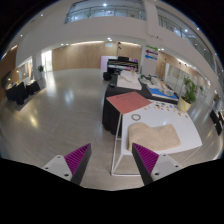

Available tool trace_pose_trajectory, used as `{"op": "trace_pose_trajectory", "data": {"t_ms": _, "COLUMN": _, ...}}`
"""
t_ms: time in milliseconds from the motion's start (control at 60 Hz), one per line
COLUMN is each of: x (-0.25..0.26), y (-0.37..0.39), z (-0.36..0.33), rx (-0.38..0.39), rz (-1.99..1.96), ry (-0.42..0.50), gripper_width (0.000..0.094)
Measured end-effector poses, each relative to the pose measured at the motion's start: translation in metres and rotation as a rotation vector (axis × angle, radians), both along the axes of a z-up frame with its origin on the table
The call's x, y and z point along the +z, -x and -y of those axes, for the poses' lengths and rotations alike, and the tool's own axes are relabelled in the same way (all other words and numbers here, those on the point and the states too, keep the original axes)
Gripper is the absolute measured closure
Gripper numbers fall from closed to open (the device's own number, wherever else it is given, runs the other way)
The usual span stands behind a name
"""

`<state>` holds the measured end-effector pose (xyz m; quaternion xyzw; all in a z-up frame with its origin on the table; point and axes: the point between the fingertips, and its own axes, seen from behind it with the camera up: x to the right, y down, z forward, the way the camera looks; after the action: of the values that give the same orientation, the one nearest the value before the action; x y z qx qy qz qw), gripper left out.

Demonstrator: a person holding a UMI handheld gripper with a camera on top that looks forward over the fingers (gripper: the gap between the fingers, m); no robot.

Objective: Fold towel

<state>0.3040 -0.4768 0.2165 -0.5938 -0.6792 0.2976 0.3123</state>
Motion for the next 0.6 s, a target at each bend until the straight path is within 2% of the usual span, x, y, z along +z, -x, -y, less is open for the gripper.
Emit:
{"op": "trace_pose_trajectory", "data": {"t_ms": 283, "x": -0.064, "y": 0.059, "z": -0.065, "rx": -0.051, "rz": -0.002, "ry": -0.039, "gripper_width": 0.0079}}
{"op": "trace_pose_trajectory", "data": {"t_ms": 417, "x": -0.108, "y": 0.099, "z": -0.081, "rx": -0.055, "rz": -0.013, "ry": -0.037, "gripper_width": 0.0087}}
{"op": "trace_pose_trajectory", "data": {"t_ms": 600, "x": -0.173, "y": 0.159, "z": -0.108, "rx": -0.099, "rz": -0.011, "ry": -0.029, "gripper_width": 0.0091}}
